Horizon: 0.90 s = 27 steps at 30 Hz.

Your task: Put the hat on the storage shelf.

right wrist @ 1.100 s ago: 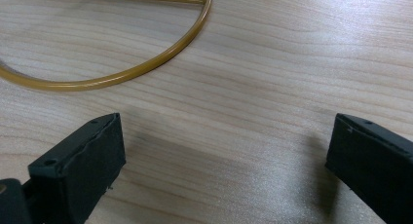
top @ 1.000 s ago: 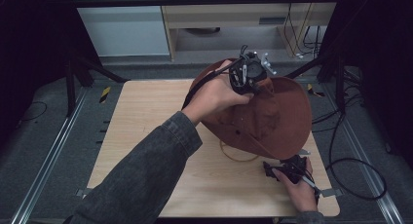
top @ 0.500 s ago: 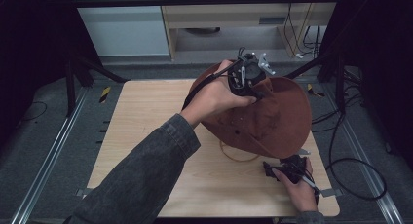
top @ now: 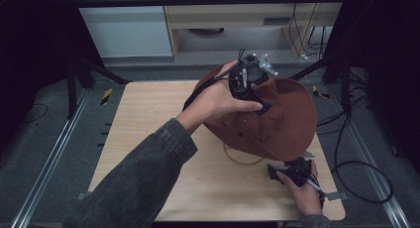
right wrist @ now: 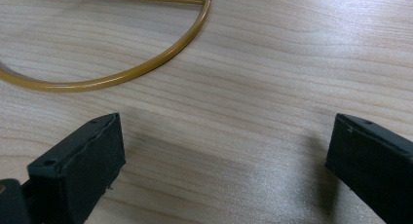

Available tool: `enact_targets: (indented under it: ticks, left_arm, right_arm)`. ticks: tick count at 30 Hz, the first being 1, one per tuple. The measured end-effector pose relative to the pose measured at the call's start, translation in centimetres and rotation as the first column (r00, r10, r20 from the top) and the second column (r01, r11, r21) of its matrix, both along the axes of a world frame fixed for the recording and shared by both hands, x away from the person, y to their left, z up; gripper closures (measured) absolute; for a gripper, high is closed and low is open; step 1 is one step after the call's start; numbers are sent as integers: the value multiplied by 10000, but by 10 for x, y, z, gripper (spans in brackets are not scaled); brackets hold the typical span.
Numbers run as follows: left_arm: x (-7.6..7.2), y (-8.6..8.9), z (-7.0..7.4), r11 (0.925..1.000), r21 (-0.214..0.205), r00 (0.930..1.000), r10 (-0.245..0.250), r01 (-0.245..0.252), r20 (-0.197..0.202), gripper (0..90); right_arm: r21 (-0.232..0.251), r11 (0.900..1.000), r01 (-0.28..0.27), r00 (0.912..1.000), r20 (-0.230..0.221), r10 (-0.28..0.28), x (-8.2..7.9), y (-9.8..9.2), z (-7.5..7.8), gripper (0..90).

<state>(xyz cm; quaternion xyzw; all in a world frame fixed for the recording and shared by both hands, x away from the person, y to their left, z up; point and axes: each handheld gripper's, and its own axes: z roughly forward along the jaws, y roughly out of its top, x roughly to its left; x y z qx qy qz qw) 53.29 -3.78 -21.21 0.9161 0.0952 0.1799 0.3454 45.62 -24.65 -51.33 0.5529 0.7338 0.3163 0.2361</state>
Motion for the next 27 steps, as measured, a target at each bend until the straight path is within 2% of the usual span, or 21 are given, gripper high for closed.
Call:
enact_targets:
  ticks: [5, 7, 8, 12, 16, 21, 26, 27]
  left_arm:
    - [0, 2, 0, 10000, -67, 10000, -70, 70, 16, 96]
    - [-2, 4, 1, 9999, -141, 9998, -29, 32, 203, 88]
    - [-5, 6, 1, 9995, -304, 9997, -69, 75, 216, 83]
    - [-9, 10, 2, 9998, -125, 9995, -148, 151, 272, 71]
    - [-12, 16, 5, 9993, -338, 9997, -130, 137, 203, 70]
    - [-12, 24, 9, 9990, -414, 9997, -134, 142, 180, 63]
    - [-14, 30, 11, 9989, -446, 9997, -124, 133, 209, 59]
    - [-15, 33, 13, 9982, -593, 9994, -67, 87, 331, 59]
  right_arm:
    - [2, 10000, 3, 10000, -4, -3, 0, 0, 0, 6]
    - [5, 10000, 2, 10000, -2, -2, 0, 0, 0, 6]
    - [3, 10000, 2, 10000, -6, -2, 0, 0, 0, 6]
    - [2, 10000, 2, 10000, -1, -2, 0, 0, 0, 6]
    - [1, 10000, 3, 10000, 0, -3, 0, 0, 0, 6]
    - [1, 10000, -1, 10000, 2, 1, 0, 0, 0, 6]
    - [3, 10000, 3, 10000, -3, -3, 0, 0, 0, 6]
    - [4, 10000, 7, 10000, -3, -7, 0, 0, 0, 6]
